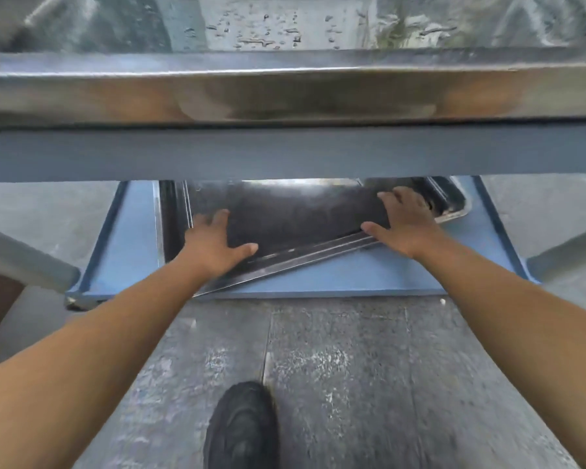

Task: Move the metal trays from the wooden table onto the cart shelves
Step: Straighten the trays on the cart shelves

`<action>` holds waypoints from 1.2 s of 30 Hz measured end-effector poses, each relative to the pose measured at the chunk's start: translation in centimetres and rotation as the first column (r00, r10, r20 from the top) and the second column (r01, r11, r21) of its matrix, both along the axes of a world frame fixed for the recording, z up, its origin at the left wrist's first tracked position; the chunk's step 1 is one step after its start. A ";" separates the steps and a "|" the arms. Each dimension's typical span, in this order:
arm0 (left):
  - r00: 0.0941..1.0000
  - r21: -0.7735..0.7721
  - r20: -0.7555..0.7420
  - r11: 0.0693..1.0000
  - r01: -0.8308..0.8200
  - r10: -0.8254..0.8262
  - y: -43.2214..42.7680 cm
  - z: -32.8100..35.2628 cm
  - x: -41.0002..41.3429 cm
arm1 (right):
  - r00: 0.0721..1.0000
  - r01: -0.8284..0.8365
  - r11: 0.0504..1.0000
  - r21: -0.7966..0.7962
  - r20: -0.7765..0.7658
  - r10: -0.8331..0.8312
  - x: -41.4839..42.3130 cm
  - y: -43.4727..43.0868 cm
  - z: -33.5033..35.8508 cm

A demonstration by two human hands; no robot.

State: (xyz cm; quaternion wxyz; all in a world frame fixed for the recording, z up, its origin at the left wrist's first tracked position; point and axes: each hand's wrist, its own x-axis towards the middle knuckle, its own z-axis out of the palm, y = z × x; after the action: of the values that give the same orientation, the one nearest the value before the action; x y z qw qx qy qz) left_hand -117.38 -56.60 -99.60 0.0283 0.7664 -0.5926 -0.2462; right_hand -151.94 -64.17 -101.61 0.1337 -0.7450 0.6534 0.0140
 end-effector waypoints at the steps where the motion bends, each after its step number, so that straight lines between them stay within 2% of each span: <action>1: 0.999 0.066 0.054 0.998 0.005 -0.009 0.1 -0.8 -0.1 | 1.000 0.019 1.000 0.016 -0.018 -0.018 0.0 -0.4 -0.5; 4: 0.995 0.209 0.100 0.977 -0.028 0.007 0.4 -2.7 -0.6 | 0.997 0.005 1.000 0.004 -0.082 -0.005 -0.3 -1.3 -1.7; 8: 0.992 0.240 0.101 0.966 -0.094 0.071 0.4 -4.1 -1.7 | 0.997 -0.032 0.999 0.012 -0.071 0.033 -0.3 -2.6 -2.0; 12: 0.991 0.243 0.095 0.963 -0.119 0.099 0.1 -4.8 -1.8 | 1.000 0.007 0.984 0.179 0.028 -0.012 0.4 -3.8 -2.6; 16: 0.988 0.258 0.105 0.957 -0.135 0.111 -0.4 -5.1 -1.6 | 0.999 0.037 0.963 0.266 -0.033 -0.029 0.9 -4.4 -3.0; 30: 0.995 0.271 0.060 0.961 0.061 -0.080 -2.3 -5.1 1.7 | 0.972 0.235 0.922 0.308 -0.047 -0.232 2.1 1.0 -3.5; 33: 0.995 0.239 0.071 0.969 0.054 -0.073 -2.6 -5.2 1.7 | 0.972 0.233 0.926 0.298 -0.094 -0.215 2.4 0.8 -3.2; 36: 0.981 0.167 0.170 0.984 0.064 -0.092 -3.0 -5.1 1.2 | 0.981 0.178 0.958 0.225 -0.117 -0.155 1.6 -0.1 -2.7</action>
State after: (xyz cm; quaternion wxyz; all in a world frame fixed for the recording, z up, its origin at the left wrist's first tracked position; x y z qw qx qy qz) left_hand -116.14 -59.60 -104.65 -0.0961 0.7612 -0.6007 -0.2249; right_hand -150.34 -64.29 -104.30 0.1890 -0.6646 0.7135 0.1162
